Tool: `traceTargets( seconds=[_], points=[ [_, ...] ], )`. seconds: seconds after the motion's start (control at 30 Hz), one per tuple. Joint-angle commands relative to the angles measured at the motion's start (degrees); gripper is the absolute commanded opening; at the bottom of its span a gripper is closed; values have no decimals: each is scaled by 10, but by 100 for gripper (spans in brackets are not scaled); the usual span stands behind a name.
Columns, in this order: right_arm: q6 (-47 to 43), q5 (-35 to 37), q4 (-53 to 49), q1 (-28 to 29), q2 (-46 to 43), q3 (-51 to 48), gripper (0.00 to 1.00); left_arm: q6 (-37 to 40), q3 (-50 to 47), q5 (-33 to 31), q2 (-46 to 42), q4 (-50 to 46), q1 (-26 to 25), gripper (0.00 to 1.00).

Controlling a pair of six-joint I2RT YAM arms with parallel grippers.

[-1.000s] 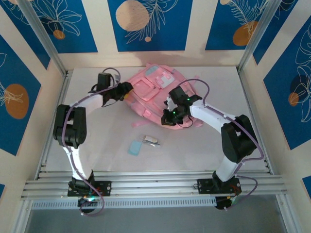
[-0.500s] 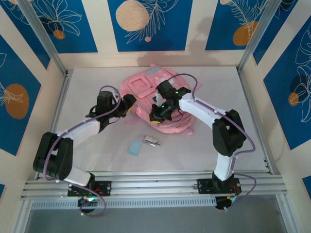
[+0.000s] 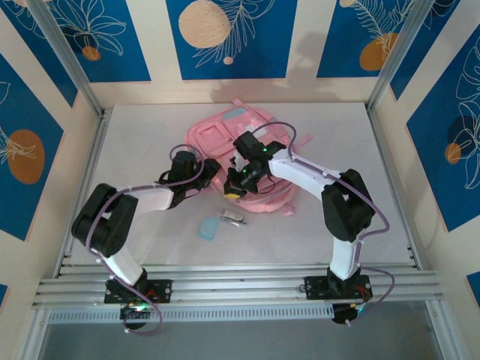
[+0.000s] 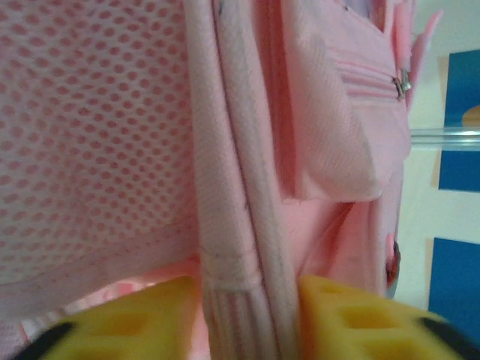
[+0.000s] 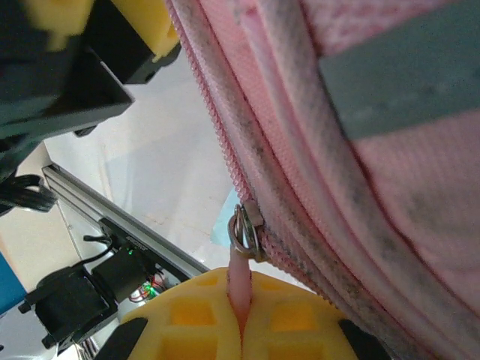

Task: Pack the student bag
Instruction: Zip the student bag at the top-center of the table.

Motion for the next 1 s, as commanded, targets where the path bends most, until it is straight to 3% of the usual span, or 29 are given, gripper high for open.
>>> traceTargets(
  seconds=[0.0, 0.2, 0.37, 0.43, 0.53, 0.77, 0.9, 0.97],
  points=[
    [-7, -49, -45, 13, -19, -1, 0, -4, 25, -25, 37, 40, -7, 0],
    [-80, 142, -276, -6, 12, 28, 0, 19, 33, -36, 27, 13, 0, 0],
    [-80, 154, -288, -55, -24, -12, 0, 13, 19, -40, 22, 16, 3, 0],
    [-79, 137, -275, -71, -47, -21, 0, 11, 14, -46, 21, 15, 3, 0],
    [-63, 51, -211, -81, -88, -57, 0, 7, 10, -52, 24, 18, 3, 0],
    [2, -125, -82, -48, -94, -123, 0, 5, 12, -55, 35, 37, 2, 0],
    [-10, -123, -120, -44, -93, -108, 0, 17, 11, -59, 30, 37, 2, 0],
    [-16, -96, -134, -47, -96, -99, 16, 21, 11, -58, 27, 38, 2, 0]
  ],
)
